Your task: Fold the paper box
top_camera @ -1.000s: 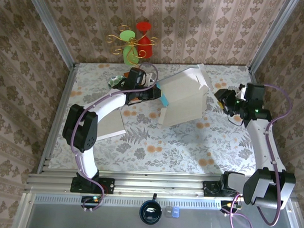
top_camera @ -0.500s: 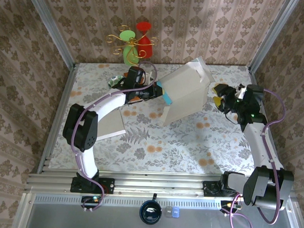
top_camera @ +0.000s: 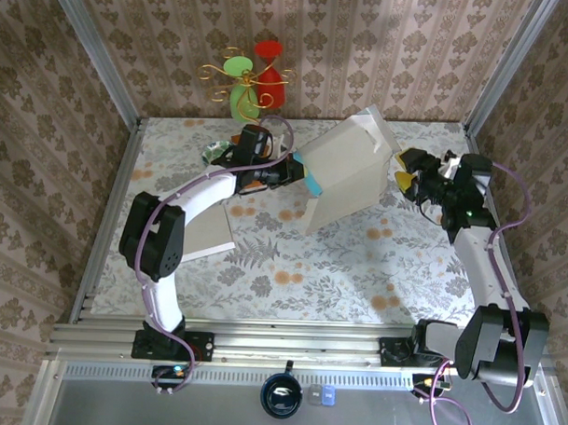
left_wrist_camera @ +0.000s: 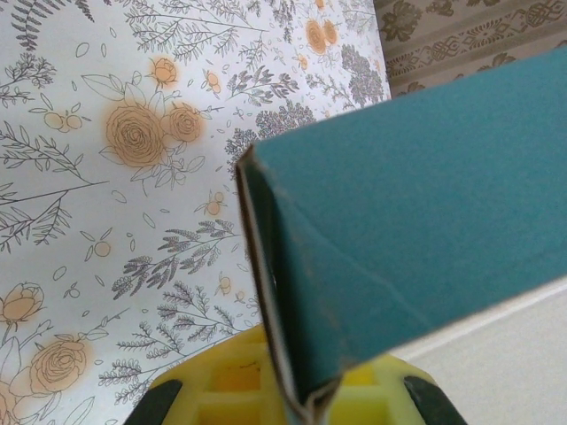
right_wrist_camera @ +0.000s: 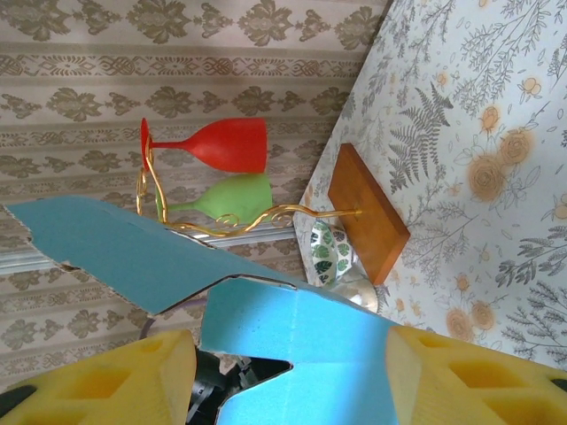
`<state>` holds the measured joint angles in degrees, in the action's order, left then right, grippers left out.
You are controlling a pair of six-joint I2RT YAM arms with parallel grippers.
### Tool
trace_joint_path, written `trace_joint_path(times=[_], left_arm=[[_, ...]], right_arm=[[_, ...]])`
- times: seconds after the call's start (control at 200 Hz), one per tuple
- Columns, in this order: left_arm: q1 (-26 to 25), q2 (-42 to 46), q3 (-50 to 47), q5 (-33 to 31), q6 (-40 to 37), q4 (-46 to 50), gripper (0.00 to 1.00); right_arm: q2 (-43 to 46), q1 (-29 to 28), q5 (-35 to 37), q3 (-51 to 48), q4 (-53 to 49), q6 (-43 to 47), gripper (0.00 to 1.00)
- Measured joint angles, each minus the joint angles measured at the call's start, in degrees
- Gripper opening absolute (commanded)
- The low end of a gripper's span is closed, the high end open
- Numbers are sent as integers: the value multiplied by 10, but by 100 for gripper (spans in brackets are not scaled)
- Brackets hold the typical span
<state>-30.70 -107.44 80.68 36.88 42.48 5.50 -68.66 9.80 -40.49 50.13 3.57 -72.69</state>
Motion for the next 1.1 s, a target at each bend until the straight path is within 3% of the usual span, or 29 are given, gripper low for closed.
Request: trace_joint_path(times=[0.44,0.785,1.1], left_arm=[[-11,-16,4,0,2,-2,0],[-12,-16,8,-1,7,-10,0],[-9,-16,21,-18,-4,-8,0]], right_arm=[[-40,-15,-3,3,10,0,59],[-47,-42,-2,5,7,8,52],[-41,-43,17,115,-159,124,57]])
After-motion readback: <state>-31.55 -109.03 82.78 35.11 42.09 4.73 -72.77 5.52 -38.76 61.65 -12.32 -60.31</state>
